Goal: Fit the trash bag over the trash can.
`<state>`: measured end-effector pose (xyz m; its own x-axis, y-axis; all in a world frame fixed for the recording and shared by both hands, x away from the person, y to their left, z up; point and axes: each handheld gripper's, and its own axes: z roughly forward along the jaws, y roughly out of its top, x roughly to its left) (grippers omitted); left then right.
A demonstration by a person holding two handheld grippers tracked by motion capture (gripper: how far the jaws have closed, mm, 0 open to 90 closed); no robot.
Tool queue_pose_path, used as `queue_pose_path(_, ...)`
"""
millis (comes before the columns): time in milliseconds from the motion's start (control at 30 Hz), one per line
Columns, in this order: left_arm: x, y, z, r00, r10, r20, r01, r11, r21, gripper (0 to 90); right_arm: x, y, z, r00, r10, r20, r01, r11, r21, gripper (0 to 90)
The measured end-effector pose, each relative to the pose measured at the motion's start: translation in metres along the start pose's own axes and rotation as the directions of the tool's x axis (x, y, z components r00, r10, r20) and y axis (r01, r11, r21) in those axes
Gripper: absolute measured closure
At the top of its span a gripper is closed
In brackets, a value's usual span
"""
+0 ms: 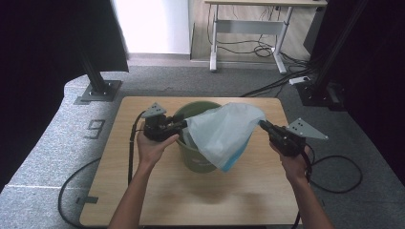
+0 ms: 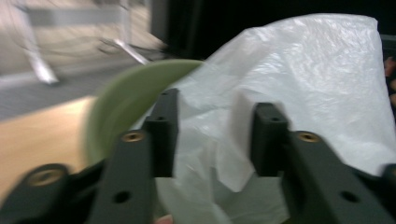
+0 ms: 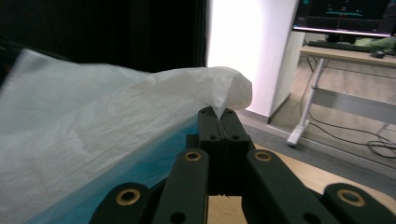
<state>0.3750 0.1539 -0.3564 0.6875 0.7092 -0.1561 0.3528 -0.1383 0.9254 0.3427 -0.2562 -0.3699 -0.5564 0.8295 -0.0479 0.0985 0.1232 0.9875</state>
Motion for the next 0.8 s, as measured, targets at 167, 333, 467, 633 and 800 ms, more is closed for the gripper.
queue_pose_path(167, 0.001, 0.001, -0.025, 1.0000, 0.004, -0.003, -0.004, 0.9999, -0.017, 44.1, -0.007, -0.005, 0.002, 0.9993, 0.019, 0.031, -0.020, 1.000, 0.018, 88.1)
queue_pose_path(333, -0.004, 0.005, -0.043, 0.9995, 0.031, -0.010, -0.031, 0.9994, -0.013, 35.9, -0.007, -0.007, 0.003, 0.9991, 0.017, 0.039, -0.018, 0.999, 0.029, 88.1)
queue_pose_path(467, -0.005, 0.007, -0.050, 0.9992, 0.039, 0.011, -0.039, 0.9992, -0.004, 32.1, -0.009, -0.008, 0.003, 0.9987, 0.025, 0.043, -0.027, 0.999, 0.034, 88.1)
queue_pose_path(633, -0.005, 0.008, -0.053, 0.9986, 0.048, 0.021, -0.049, 0.9988, 0.011, 28.5, -0.013, -0.010, 0.003, 0.9979, 0.033, 0.056, -0.035, 0.998, 0.046, 88.2)
queue_pose_path(800, 0.000, 0.006, -0.057, 0.9989, 0.029, 0.036, -0.029, 0.9995, 0.010, 27.7, -0.018, -0.014, 0.001, 0.9965, 0.046, 0.070, -0.050, 0.997, 0.054, 88.1)
